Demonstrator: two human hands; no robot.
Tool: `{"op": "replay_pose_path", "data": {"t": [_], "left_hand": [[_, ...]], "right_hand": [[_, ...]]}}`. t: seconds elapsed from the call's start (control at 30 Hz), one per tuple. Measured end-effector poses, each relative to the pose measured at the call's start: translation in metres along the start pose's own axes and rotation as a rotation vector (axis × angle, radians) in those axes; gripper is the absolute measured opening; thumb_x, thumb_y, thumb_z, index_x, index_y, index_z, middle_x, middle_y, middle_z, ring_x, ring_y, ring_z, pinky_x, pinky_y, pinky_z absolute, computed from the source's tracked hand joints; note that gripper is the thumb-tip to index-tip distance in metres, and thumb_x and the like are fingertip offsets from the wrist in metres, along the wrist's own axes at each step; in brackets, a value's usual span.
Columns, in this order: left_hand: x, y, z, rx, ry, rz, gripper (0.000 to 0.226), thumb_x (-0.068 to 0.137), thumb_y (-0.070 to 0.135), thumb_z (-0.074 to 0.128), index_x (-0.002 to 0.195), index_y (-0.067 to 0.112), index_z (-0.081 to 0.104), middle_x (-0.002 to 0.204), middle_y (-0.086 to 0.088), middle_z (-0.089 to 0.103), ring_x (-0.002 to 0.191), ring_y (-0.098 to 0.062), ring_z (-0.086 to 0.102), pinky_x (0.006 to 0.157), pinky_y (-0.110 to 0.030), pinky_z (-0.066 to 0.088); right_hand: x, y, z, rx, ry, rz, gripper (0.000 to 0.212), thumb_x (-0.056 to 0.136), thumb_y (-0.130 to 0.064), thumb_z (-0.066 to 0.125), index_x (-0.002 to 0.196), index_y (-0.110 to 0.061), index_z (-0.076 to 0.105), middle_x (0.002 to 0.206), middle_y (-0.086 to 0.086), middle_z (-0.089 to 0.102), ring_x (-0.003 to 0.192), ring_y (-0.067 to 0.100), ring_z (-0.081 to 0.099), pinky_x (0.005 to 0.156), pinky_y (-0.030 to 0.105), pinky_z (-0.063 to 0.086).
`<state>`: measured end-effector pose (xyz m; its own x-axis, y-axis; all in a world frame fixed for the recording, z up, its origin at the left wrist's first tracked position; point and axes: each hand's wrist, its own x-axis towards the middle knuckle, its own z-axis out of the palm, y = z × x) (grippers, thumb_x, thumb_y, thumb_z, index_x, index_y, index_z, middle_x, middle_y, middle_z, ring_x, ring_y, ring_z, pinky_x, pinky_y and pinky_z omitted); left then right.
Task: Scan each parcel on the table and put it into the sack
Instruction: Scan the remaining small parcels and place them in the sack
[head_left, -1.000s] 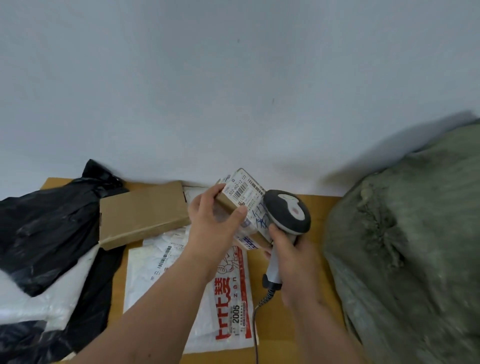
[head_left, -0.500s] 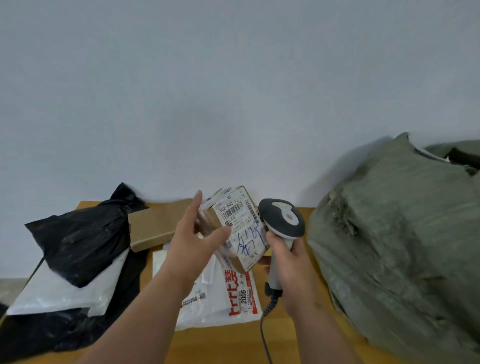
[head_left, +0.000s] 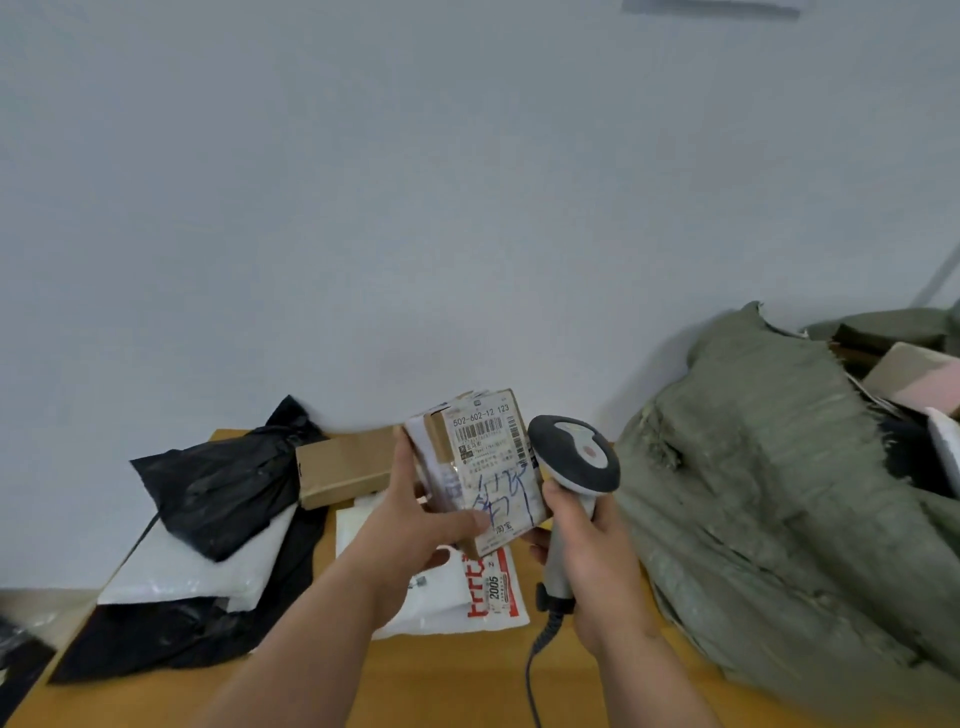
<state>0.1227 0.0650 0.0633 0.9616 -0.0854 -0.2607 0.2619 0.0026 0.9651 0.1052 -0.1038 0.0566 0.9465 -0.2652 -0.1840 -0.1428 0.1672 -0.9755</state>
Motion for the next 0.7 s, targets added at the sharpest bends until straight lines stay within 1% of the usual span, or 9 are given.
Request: {"op": "replay_pose_path", "data": {"t": [0.07,0.13,0.27,0.33,0.4,0.47,0.53,0.6,0.7], "left_hand": [[-0.007,0.003,0.006,-0.027,0.004,0.023,0.123,0.071,-0.002,0.082,0.146,0.063,0.009,0.112,0.001,0.07,0.092,-0.019,0.074,0.085,-0.045,0.059],[-0.012,0.004,0.016,0.005,0.061,0.069,0.116,0.07,0.0,0.084,0.146,0.06,0.02,0.115,0.003,0.068,0.097,-0.018,0.072,0.088,-0.048,0.058],[-0.022,0.001,0.046,0.051,0.162,0.113,0.076,0.07,0.005,0.084,0.126,0.044,0.052,0.109,0.009,0.069,0.1,-0.015,0.069,0.085,-0.041,0.059],[-0.025,-0.003,0.062,0.047,0.194,0.11,0.065,0.07,0.009,0.085,0.117,0.044,0.056,0.105,0.012,0.07,0.099,-0.013,0.068,0.084,-0.037,0.059],[-0.029,-0.009,0.076,0.045,0.224,0.111,0.063,0.069,0.015,0.087,0.119,0.041,0.059,0.103,0.013,0.072,0.098,-0.013,0.07,0.086,-0.04,0.059],[-0.034,-0.015,0.087,0.046,0.256,0.111,0.062,0.07,0.017,0.087,0.122,0.037,0.06,0.104,0.012,0.072,0.096,-0.013,0.071,0.085,-0.041,0.059],[-0.039,-0.021,0.094,0.04,0.276,0.115,0.056,0.072,0.017,0.085,0.12,0.035,0.062,0.105,0.009,0.073,0.096,-0.015,0.071,0.084,-0.041,0.06],[-0.042,-0.025,0.099,0.026,0.279,0.117,0.051,0.074,0.017,0.084,0.117,0.036,0.064,0.105,0.008,0.074,0.097,-0.018,0.071,0.085,-0.042,0.059],[-0.047,-0.031,0.105,0.015,0.272,0.109,0.047,0.075,0.016,0.084,0.113,0.035,0.065,0.103,0.006,0.075,0.098,-0.02,0.071,0.086,-0.046,0.058]], "right_hand": [[-0.002,-0.007,-0.01,-0.017,-0.025,-0.005,0.013,0.096,-0.034,0.063,0.108,-0.033,0.061,0.079,-0.022,0.074,0.072,0.008,0.075,0.052,0.021,0.053],[-0.004,-0.015,-0.022,-0.063,-0.045,-0.026,0.014,0.096,-0.034,0.062,0.11,-0.031,0.06,0.081,-0.018,0.075,0.071,0.011,0.075,0.053,0.023,0.052],[-0.009,-0.031,-0.057,-0.186,-0.067,-0.065,0.012,0.095,-0.033,0.063,0.107,-0.034,0.06,0.093,-0.009,0.072,0.069,0.014,0.074,0.062,0.028,0.053],[-0.013,-0.037,-0.077,-0.207,-0.09,-0.068,0.008,0.095,-0.028,0.064,0.102,-0.027,0.062,0.087,-0.001,0.072,0.068,0.018,0.074,0.061,0.029,0.053],[-0.017,-0.042,-0.093,-0.215,-0.13,-0.074,0.007,0.094,-0.022,0.064,0.095,-0.016,0.064,0.077,0.005,0.07,0.065,0.022,0.072,0.061,0.032,0.053],[-0.023,-0.047,-0.105,-0.225,-0.189,-0.076,0.017,0.091,-0.023,0.067,0.089,-0.006,0.063,0.072,0.017,0.067,0.062,0.024,0.068,0.061,0.034,0.053],[-0.032,-0.052,-0.114,-0.236,-0.258,-0.067,0.033,0.083,-0.033,0.068,0.087,-0.001,0.062,0.075,0.026,0.064,0.06,0.025,0.066,0.062,0.037,0.051],[-0.039,-0.055,-0.121,-0.248,-0.309,-0.077,0.038,0.08,-0.036,0.066,0.085,0.001,0.061,0.073,0.026,0.062,0.06,0.025,0.064,0.063,0.038,0.051],[-0.046,-0.057,-0.13,-0.252,-0.34,-0.09,0.038,0.076,-0.036,0.063,0.083,0.002,0.06,0.065,0.018,0.06,0.059,0.026,0.06,0.06,0.036,0.049]]}}
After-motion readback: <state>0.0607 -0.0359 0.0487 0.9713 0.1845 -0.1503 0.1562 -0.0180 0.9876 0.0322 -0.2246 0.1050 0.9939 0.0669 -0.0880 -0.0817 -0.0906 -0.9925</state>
